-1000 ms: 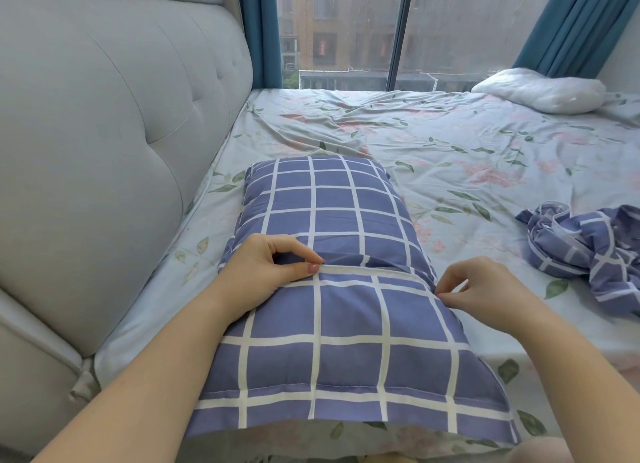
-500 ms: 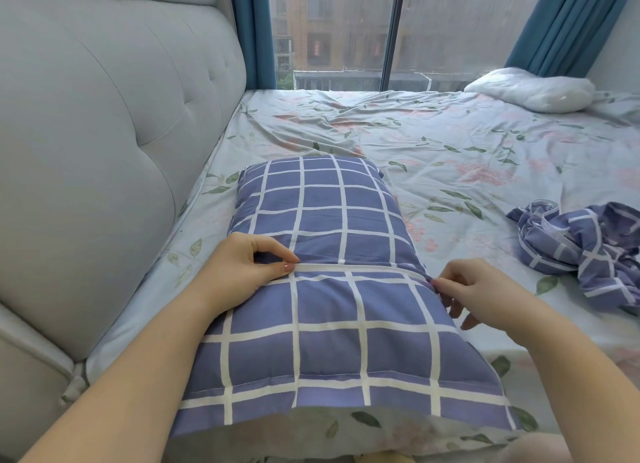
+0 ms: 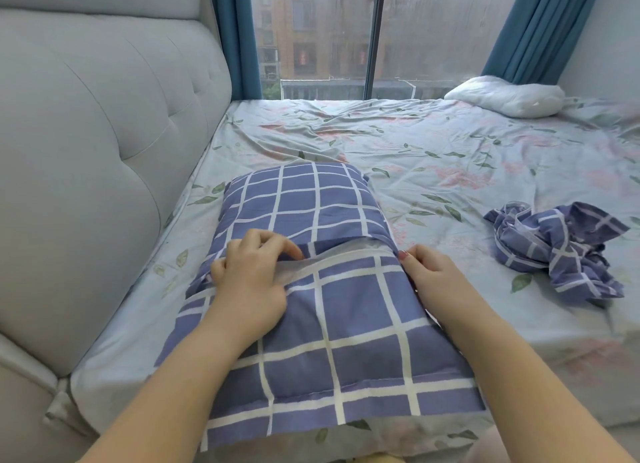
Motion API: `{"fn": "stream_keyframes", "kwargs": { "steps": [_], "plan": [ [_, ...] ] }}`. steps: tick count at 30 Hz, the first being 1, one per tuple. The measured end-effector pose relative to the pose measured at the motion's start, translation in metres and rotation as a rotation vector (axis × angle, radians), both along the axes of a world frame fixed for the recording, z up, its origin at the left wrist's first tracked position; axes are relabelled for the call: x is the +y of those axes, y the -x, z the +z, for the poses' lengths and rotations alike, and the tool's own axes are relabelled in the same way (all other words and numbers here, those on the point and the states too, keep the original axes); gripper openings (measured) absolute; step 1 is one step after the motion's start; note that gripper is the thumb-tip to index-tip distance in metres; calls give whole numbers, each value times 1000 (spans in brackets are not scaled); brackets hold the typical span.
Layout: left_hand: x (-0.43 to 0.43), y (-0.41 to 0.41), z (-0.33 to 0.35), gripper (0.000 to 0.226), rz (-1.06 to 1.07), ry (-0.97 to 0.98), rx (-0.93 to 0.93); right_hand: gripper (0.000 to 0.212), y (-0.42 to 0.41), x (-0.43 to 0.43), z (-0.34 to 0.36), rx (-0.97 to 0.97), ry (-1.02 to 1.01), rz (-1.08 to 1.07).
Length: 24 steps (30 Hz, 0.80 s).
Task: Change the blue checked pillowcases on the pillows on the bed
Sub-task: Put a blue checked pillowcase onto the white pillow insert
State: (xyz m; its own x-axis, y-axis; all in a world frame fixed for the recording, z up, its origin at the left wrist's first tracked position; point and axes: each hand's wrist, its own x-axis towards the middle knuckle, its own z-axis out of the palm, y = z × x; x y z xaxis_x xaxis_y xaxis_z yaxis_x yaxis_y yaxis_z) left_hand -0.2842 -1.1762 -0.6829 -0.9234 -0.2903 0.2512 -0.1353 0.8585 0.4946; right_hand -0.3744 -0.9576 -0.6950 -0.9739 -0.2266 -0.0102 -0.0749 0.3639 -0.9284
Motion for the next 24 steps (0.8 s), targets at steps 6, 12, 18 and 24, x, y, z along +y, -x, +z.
{"fn": "stream_keyframes", "kwargs": {
  "steps": [6,12,18,24],
  "plan": [
    [46,-1,20,41,-382,-218,282,33,1,-5,-2,157,-139,-25],
    [66,32,4,28,-440,60,181,31,4,-8,-3,203,-97,-20],
    [64,46,-1,17,-295,-47,54,32,8,-4,-8,235,-118,-35],
    [69,57,-2,44,-230,191,-36,29,7,-1,-15,313,-345,2]
  ]
}}
